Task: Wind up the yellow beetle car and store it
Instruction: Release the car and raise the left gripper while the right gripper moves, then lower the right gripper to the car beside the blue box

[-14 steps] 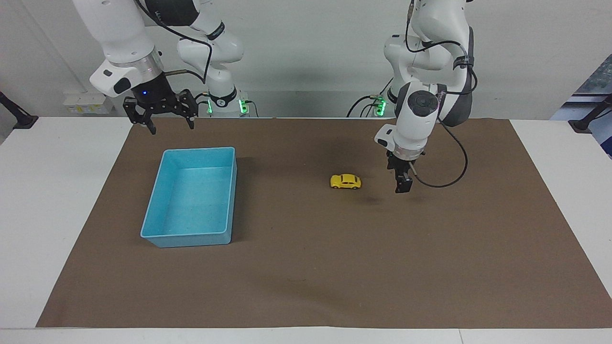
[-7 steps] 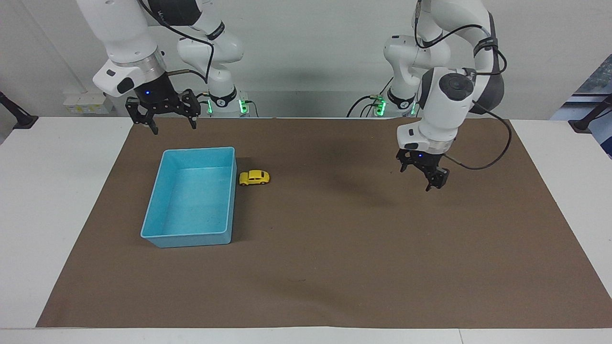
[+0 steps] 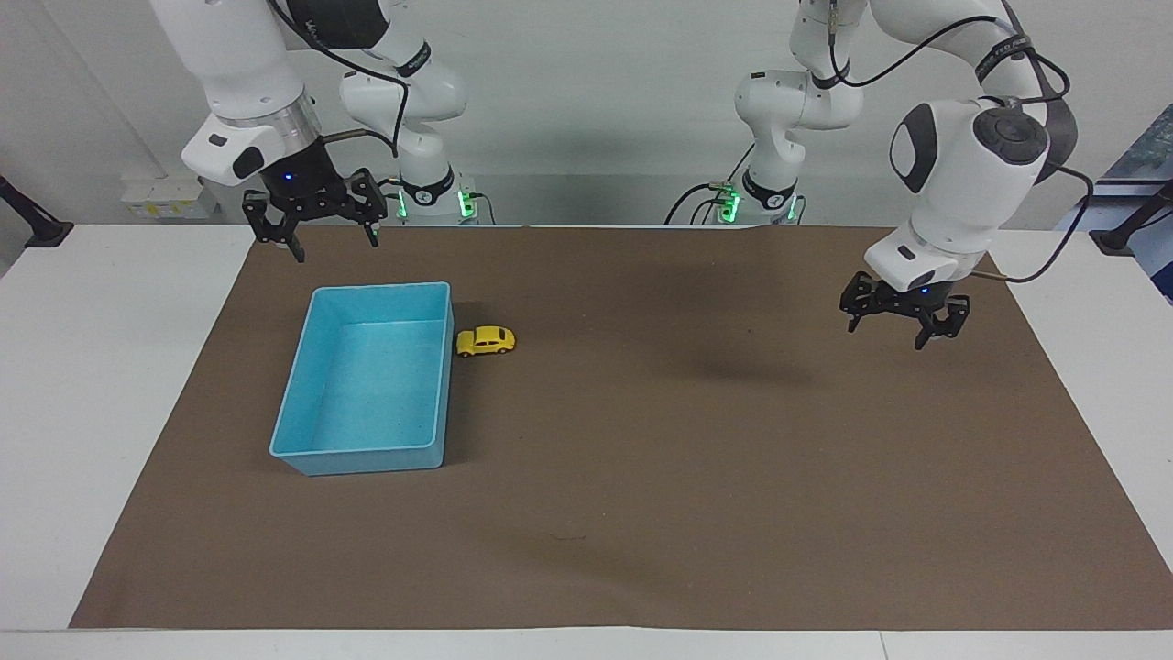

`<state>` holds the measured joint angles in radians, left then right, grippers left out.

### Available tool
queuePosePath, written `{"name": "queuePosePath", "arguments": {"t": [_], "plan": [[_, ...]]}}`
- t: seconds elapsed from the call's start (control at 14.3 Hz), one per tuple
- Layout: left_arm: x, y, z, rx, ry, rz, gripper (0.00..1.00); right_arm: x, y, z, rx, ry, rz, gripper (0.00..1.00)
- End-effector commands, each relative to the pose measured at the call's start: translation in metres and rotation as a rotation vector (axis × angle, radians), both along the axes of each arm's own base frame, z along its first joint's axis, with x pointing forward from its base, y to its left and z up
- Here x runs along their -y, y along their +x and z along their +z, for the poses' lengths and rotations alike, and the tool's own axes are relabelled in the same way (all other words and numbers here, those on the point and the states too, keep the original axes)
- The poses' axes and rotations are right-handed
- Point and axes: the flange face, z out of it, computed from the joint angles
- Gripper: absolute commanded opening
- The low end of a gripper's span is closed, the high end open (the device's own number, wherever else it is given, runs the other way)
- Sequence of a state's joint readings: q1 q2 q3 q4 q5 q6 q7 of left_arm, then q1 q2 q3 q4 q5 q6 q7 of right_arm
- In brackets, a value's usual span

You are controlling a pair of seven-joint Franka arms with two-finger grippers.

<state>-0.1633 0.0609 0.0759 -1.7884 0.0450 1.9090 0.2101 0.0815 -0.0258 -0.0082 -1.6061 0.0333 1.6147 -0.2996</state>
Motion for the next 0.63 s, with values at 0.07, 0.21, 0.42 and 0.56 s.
{"name": "queuePosePath", "arguments": {"t": [0.07,0.21,0.42,0.56], "plan": [[0.007,-0.006,0.052,0.011,-0.066,0.203,1.0,-0.03,-0.014,-0.004,0.003,-0.004,0.351,1.0],[0.014,-0.019,0.088,-0.038,-0.059,0.19,1.0,-0.048,-0.02,-0.013,-0.007,-0.009,0.497,1.0],[0.007,-0.029,0.113,-0.082,-0.05,0.201,1.0,-0.067,-0.022,-0.025,-0.004,-0.013,0.726,1.0],[-0.004,-0.029,0.114,-0.076,-0.062,0.223,1.0,-0.069,-0.021,-0.04,-0.001,-0.015,0.874,1.0]]}}
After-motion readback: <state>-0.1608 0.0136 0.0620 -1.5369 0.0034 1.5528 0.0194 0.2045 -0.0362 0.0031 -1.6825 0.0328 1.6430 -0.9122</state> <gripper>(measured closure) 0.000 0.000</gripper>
